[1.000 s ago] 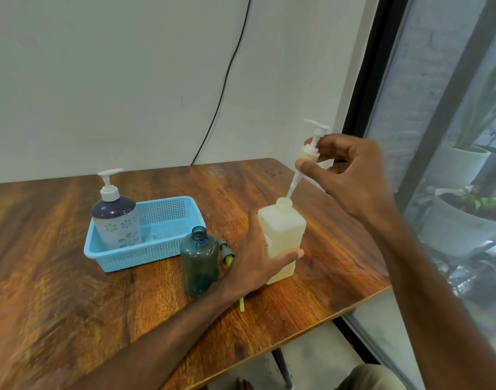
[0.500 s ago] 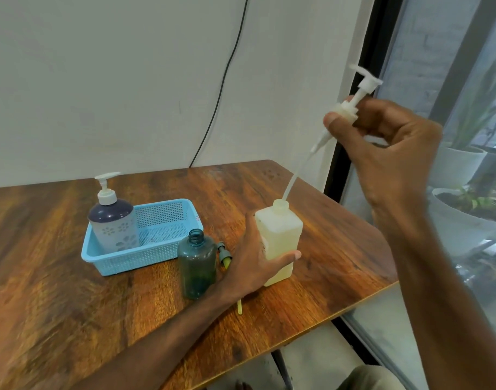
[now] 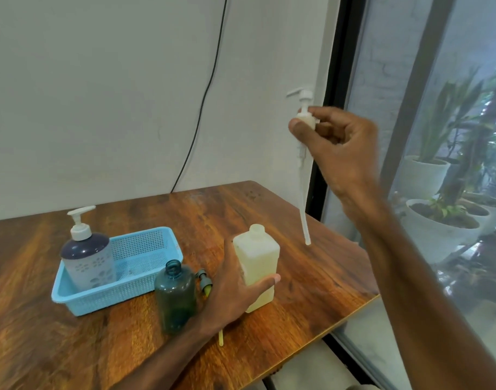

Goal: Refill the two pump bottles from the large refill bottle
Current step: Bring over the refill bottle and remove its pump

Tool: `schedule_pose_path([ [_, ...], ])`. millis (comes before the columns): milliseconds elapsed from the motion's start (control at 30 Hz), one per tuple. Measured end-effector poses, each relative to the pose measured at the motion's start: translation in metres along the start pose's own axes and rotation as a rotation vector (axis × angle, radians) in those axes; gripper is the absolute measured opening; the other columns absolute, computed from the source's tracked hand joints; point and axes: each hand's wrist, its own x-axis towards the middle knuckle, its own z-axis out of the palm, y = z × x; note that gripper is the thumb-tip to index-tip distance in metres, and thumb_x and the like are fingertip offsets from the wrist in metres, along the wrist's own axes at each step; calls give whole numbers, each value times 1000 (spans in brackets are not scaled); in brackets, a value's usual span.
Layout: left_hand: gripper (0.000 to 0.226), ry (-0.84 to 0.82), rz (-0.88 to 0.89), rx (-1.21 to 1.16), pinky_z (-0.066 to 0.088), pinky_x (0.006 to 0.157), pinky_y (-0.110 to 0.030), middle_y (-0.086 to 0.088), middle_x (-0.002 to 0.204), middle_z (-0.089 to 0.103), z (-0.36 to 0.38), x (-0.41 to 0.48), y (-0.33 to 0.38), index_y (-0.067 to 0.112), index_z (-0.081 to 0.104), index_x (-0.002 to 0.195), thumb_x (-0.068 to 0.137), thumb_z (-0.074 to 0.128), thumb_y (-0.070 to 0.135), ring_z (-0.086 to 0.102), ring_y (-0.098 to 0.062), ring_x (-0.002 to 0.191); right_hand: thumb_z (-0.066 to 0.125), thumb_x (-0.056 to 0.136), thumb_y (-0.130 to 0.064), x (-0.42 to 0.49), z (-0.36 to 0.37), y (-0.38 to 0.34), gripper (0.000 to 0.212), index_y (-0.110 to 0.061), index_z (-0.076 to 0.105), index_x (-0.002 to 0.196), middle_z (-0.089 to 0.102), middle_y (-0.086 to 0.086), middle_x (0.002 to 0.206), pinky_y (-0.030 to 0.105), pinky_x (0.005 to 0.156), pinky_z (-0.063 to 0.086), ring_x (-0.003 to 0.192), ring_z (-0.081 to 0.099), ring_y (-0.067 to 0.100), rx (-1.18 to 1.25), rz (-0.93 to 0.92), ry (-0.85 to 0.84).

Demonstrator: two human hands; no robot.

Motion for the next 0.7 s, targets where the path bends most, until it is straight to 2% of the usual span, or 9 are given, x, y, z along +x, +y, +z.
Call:
schedule_pose_path([
  [67, 98, 1, 6, -2, 45, 70, 2, 35, 122, 40, 0, 0, 1, 46, 14, 139, 74, 87, 49, 50, 10, 111, 78, 84, -44, -5, 2, 16, 25, -36, 74, 108, 75, -14, 84, 20, 71, 60, 78, 72, 8, -64, 48, -53],
  [200, 95, -1, 14, -6, 46, 71, 1, 36, 122, 42, -1, -1, 1, 44, 17, 138, 75, 88, 46, 50, 15, 111, 76, 84, -48, -27, 6, 64, 20, -37, 76, 100, 75, -11, 79, 43, 72, 63, 71, 72, 17, -155, 216, -244],
  [267, 95, -1, 26, -6, 48, 73, -1, 34, 124, 45, -1, -1, 0, 43, 19, 139, 74, 88, 46, 49, 21, 112, 77, 82, -49, -43, 9, 92, 18, -35, 78, 95, 75, -8, 77, 46, 70, 63, 69, 73, 17, -190, 313, -321],
  [367, 95, 4, 36, -4, 49, 74, -2, 33, 126, 45, 0, -1, -1, 40, 20, 140, 74, 89, 44, 49, 21, 114, 78, 80, -50, -66, 15, 129, 23, -29, 76, 88, 74, -5, 79, 41, 71, 64, 73, 72, 16, -322, 451, -383],
  [400, 95, 7, 37, 1, 48, 74, -2, 34, 126, 44, 0, -1, -1, 41, 20, 140, 75, 89, 44, 50, 18, 114, 79, 82, -44, -73, 17, 137, 20, -26, 75, 87, 74, -4, 80, 36, 70, 63, 74, 71, 14, -342, 506, -395],
  [467, 95, 6, 33, 8, 47, 75, 0, 37, 125, 41, 0, 0, -2, 45, 17, 139, 75, 88, 45, 48, 16, 114, 77, 86, -33, -86, 21, 152, 13, -21, 74, 83, 73, -4, 81, 36, 71, 64, 74, 70, 13, -365, 588, -421],
  [600, 95, 4, 13, 28, 43, 73, 4, 34, 123, 39, 1, 0, -3, 44, 17, 139, 75, 87, 46, 47, 15, 112, 75, 89, -30, -107, 28, 173, 12, -18, 75, 84, 71, -3, 78, 33, 64, 62, 68, 70, 17, -442, 604, -507],
  [700, 96, 0, 7, 37, 43, 72, 5, 26, 128, 42, 2, 1, -4, 41, 18, 142, 75, 87, 47, 48, 13, 111, 76, 88, -31, -113, 34, 184, 13, -18, 78, 87, 72, -4, 78, 34, 65, 62, 69, 69, 14, -494, 561, -526],
])
